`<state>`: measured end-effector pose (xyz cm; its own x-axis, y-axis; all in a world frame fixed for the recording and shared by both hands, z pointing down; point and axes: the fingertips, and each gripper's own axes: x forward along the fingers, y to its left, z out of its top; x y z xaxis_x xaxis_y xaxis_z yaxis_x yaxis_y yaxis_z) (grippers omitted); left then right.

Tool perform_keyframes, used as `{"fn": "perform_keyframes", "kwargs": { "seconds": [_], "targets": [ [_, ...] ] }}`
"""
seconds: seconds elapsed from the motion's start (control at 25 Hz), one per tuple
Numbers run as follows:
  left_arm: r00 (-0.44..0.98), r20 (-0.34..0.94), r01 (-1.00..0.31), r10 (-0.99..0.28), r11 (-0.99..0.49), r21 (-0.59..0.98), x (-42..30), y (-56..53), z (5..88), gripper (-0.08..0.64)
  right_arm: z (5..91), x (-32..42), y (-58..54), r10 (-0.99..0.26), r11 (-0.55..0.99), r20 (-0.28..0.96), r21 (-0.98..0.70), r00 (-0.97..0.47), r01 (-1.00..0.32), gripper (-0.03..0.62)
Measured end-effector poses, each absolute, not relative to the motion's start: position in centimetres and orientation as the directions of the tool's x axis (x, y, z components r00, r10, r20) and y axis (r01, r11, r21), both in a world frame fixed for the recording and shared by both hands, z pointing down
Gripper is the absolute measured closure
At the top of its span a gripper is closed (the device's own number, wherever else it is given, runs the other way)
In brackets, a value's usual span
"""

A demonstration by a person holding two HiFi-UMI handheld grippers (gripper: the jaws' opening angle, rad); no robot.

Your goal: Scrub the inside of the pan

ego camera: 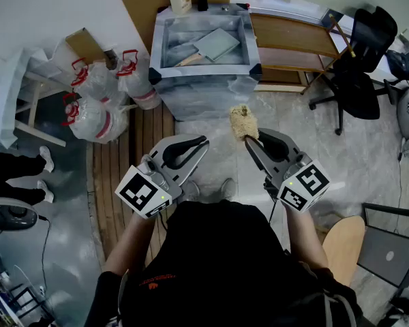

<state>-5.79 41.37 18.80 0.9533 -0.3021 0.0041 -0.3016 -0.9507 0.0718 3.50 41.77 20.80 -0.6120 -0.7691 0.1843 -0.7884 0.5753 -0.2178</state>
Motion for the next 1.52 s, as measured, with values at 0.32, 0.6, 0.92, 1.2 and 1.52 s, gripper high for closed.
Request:
{"fn": "perform_keyframes", "kwargs": {
  "seconds": [0.32,0.6,0.92,1.2,1.52],
  "targets": [
    [0.954,0.015,-0.299,-0.298,-0.951,0.077,-5.7,40.9,19.4,0.522,20.9,3.6,41.0,-0.768,0.576,0.177,-0.229,-0.615,-0.785,0.514],
    [0.954,0.034,-0.3,-0.299,-0.95,0.087,-5.1,41.0,20.1,0.522,21.1,4.5,41.0,-0.772,0.569,0.159,-0.258,-0.615,-0.781,0.509],
    [0.945,0.05,-0.328,-0.324,-0.94,0.097,-2.2,42.2,20.7,0.522,21.6,8.1,42.0,-0.759,0.581,0.154,-0.279,-0.633,-0.765,0.509],
    [0.933,0.055,-0.361,-0.357,-0.926,0.111,0.0,42.9,21.1,0.522,22.0,10.7,42.8,-0.742,0.597,0.155,-0.289,-0.652,-0.748,0.509],
    [0.923,0.062,-0.384,-0.379,-0.917,0.111,0.9,41.7,21.4,0.522,22.5,12.3,42.1,-0.738,0.599,0.146,-0.306,-0.658,-0.74,0.509]
  ]
}}
